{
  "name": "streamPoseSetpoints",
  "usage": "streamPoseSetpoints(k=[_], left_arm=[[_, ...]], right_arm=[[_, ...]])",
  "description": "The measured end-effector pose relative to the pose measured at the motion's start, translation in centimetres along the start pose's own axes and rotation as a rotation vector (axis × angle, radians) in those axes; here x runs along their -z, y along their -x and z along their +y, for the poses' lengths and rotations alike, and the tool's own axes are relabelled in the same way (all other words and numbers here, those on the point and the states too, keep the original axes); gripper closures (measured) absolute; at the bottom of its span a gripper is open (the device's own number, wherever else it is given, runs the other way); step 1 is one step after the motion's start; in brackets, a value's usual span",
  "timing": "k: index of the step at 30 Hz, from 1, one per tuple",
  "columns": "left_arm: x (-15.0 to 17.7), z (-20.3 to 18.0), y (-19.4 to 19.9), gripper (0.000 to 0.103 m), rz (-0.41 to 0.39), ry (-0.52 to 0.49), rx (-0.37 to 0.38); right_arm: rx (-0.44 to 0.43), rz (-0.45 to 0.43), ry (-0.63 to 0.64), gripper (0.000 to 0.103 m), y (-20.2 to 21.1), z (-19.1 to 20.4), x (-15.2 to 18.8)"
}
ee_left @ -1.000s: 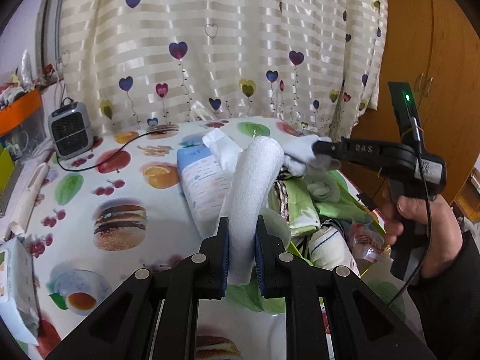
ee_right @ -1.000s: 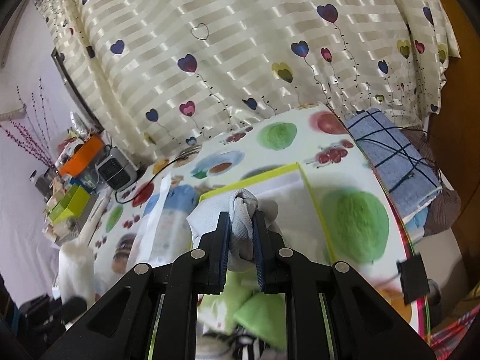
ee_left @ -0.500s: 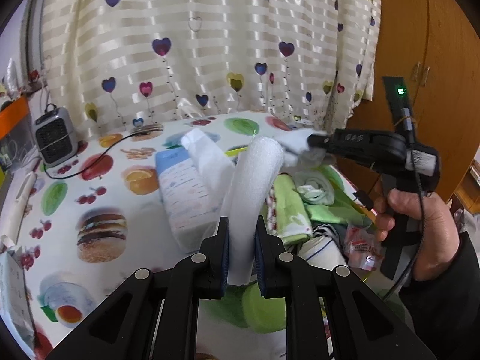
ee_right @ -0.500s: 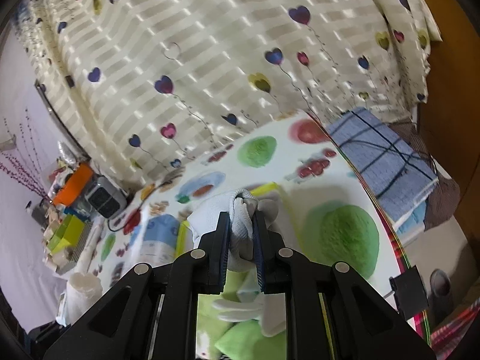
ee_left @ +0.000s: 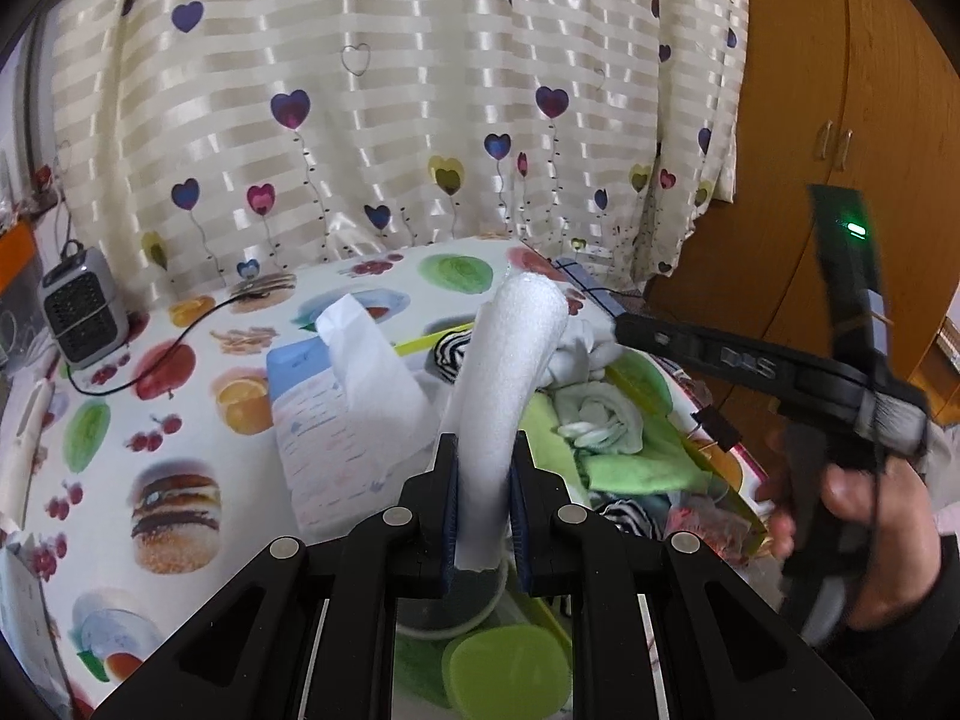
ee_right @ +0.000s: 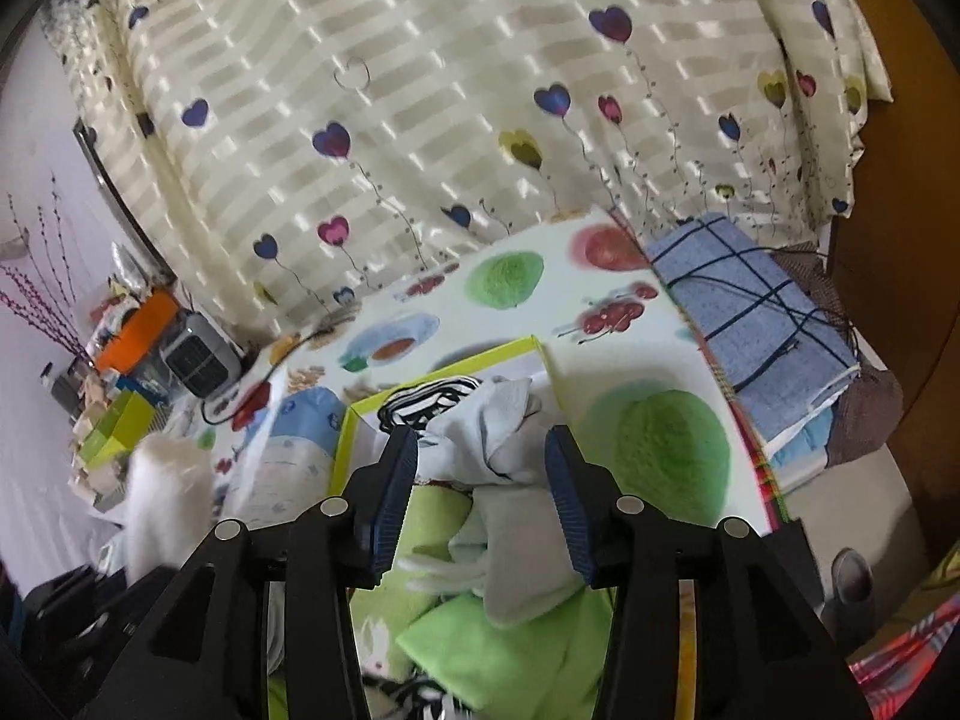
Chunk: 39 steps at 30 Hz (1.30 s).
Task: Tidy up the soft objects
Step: 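Lower both tools into the box and open them, releasing the towel and cloth, then withdraw both open tools from the box back over the table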
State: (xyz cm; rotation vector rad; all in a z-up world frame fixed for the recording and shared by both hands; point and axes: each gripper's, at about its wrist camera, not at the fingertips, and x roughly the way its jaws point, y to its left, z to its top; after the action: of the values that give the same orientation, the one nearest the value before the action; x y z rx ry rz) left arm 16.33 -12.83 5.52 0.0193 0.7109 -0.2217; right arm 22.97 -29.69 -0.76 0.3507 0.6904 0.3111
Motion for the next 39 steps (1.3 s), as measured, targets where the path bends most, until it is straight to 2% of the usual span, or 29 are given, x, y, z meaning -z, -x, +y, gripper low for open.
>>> streamPoseSetpoints(k=[14,16,19,24,39], left_arm=[[-0.8,-4.9,-5.2,0.088,0.091,-0.100,0.071],[-0.7,-5.2,-6.2,0.084,0.109,-0.113,0.069],[-0.5,-4.9,-7.6,0.073,0.156,-0.096,0.067],[-0.6,-4.5,-6.4,0.067,0.131,-0.075,0.088],[0.4,-4.0,-1.8,0.067,0.063,-0.051,0.117]], right_arm=[[0.015,-0.031,-0.098,0.057,5.3,-3.3,4.4],[0.008,-0.039,-0.095,0.057,5.7,-3.4,4.6],[0.004,-0.044,-0.096,0.057,6.2,-3.6,4.7],[0.008,-0.055,-0.098,0.057,7.1,-3.8,5.1],[0.038,-0.066,-0.015,0.057,10.1,-1.2,6.5]])
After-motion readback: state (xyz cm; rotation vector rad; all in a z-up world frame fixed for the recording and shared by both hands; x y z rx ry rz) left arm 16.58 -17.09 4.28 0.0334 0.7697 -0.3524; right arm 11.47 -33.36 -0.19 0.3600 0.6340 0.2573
